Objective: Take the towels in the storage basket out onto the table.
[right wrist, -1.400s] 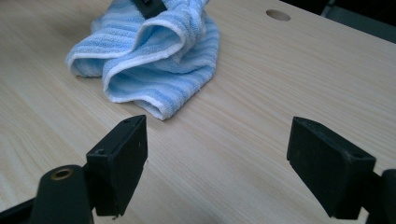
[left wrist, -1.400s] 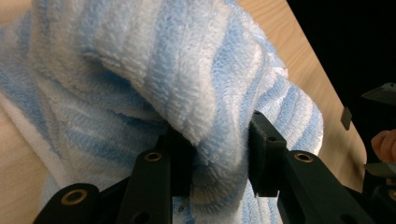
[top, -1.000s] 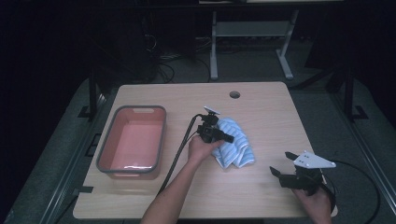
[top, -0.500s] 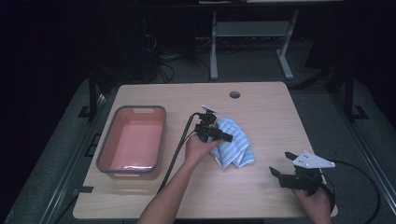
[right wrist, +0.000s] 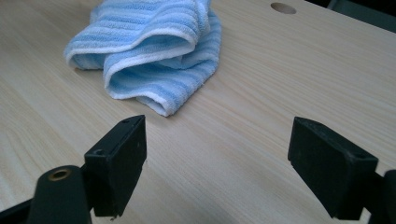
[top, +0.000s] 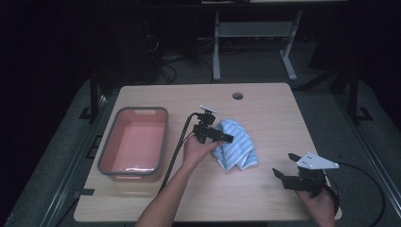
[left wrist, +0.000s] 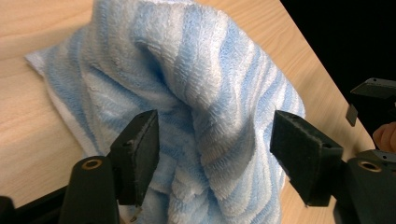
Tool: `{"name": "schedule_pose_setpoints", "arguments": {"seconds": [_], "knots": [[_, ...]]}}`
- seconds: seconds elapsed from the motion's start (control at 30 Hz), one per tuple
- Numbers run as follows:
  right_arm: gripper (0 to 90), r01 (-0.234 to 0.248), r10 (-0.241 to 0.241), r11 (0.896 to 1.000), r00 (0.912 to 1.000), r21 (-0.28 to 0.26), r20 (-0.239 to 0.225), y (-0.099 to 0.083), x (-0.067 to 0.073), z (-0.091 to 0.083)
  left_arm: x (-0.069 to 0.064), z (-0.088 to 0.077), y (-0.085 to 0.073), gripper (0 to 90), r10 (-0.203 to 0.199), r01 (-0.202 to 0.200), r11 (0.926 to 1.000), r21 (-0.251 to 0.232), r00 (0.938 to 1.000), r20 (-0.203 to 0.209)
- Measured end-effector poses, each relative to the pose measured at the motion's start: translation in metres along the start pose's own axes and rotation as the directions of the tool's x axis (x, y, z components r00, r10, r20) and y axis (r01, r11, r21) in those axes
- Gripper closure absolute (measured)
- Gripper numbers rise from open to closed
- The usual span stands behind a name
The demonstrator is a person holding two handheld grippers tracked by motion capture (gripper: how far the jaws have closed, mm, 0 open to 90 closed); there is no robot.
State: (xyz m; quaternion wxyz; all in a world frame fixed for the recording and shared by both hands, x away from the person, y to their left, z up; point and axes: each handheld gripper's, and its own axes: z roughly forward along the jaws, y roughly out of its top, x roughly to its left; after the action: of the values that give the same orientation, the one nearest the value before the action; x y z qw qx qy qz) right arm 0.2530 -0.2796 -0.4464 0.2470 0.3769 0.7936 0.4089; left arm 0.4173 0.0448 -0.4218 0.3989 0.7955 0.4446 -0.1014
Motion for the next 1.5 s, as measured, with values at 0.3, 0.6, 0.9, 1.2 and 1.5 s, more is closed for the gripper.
{"name": "schedule_pose_setpoints", "arguments": {"seconds": [0.3,0.6,0.9,1.2,1.5], "knots": [[18.5,-0.008,0.008,1.000,1.0000,0.010,-0.002,-0.002,-0.002,-0.001,-0.001,-0.009,-0.001,28.0,0.015,-0.015,0.9999,-0.004,0.9998,-0.014],[17.9,-0.016,0.016,1.000,0.9999,0.005,-0.004,-0.002,-0.005,-0.003,-0.003,-0.022,-0.007,27.2,0.024,-0.025,0.9994,-0.025,0.9996,-0.016],[17.3,-0.020,0.020,1.000,0.9998,0.010,-0.008,-0.002,-0.006,-0.001,-0.001,-0.028,-0.014,26.7,0.031,-0.032,0.9992,-0.023,0.9989,-0.035],[17.3,-0.028,0.028,1.000,0.9996,0.014,-0.004,-0.003,-0.007,-0.001,-0.017,-0.036,-0.023,26.6,0.111,-0.115,0.9923,-0.047,0.9918,-0.063],[17.3,-0.026,0.026,1.000,0.9996,0.014,0.000,-0.003,-0.008,0.000,-0.019,-0.043,-0.040,26.4,0.147,-0.151,0.9865,-0.064,0.9873,-0.061]]}}
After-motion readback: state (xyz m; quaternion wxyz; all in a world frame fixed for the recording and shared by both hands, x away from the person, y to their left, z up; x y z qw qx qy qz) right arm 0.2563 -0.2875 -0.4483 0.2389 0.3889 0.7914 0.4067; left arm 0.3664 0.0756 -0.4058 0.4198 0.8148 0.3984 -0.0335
